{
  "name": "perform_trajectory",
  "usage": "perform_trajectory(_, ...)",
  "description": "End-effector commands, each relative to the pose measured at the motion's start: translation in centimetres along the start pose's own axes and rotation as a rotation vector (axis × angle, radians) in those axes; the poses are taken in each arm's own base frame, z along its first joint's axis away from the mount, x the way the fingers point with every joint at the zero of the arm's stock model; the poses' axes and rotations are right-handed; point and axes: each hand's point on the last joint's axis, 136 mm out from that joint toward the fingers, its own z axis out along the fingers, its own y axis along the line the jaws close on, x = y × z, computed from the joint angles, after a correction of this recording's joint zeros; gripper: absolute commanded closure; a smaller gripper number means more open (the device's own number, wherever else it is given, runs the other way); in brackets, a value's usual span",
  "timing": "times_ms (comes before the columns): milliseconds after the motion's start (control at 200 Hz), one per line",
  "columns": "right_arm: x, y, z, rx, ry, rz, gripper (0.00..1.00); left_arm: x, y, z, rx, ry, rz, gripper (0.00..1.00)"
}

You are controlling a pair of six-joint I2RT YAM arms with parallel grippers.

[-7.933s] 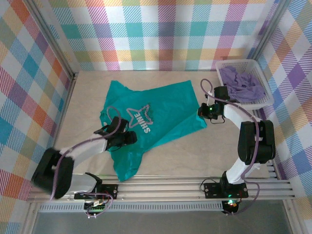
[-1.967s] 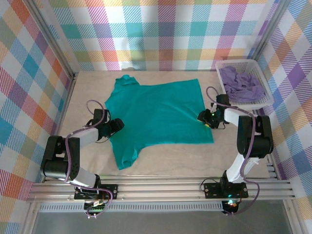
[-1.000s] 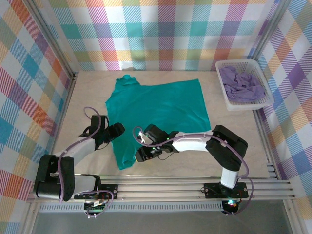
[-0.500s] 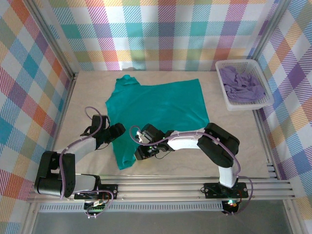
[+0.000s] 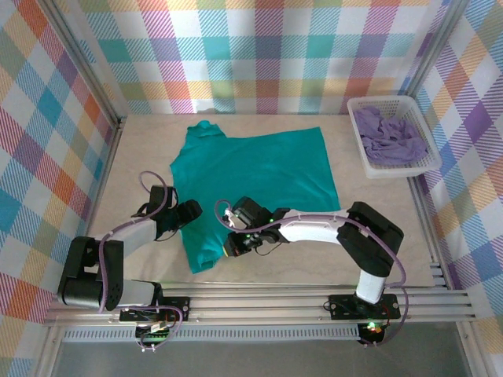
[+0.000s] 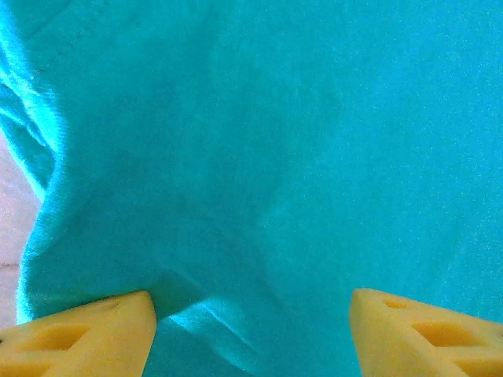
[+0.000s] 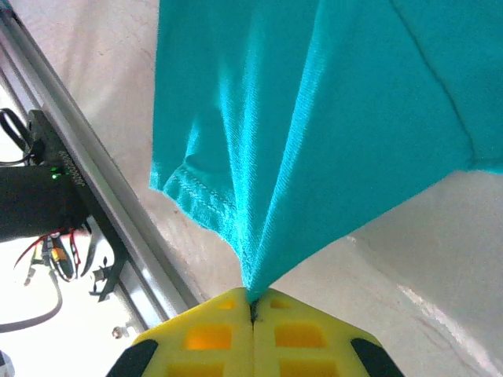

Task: Fold the inside-out t-shirt

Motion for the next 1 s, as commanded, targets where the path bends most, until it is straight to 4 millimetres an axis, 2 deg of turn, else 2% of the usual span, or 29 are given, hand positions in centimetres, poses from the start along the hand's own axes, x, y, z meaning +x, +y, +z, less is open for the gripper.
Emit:
perform_trajectory(0,2.0,-0.6,-0.7,0.006,0.07,0.049,0.98,0.9,1.8,0.7,-0.08,0.031,0.022,0.33)
perform_trajectory(115,1.9,-0.4,-1.1,-0.009,0.069,0.057,0.96,1.1,1.9,0.9,-0.087,0.038,0.026,0.33)
perform_trajectory(340,-0.8,2.9,-1.8,-0.153,0.008,0.021,0.96,1.1,2.2,0.8,-0.1,0.035,0.034,0.33)
perform_trajectory(435,-1.4,3.6,-1.7,-0.175,0.006,0.015,0.96,1.2,2.3,0.8,-0.101,0.038,0.036,0.33)
perform_trajectory(650,-2.9,5.0,-1.2,-0.232,-0.02,-0.053,0.87,1.2,2.2,1.0,-0.097,0.041,0.036,0.33)
perform_trajectory(880,-5.5,4.3,1.0,-0.205,-0.051,-0.062,0.75,1.5,2.1,1.1,-0.089,0.052,0.034,0.33)
perform_trajectory(995,-5.3,3.5,1.5,-0.17,-0.045,-0.07,0.73,1.4,2.1,1.1,-0.087,0.051,0.033,0.33)
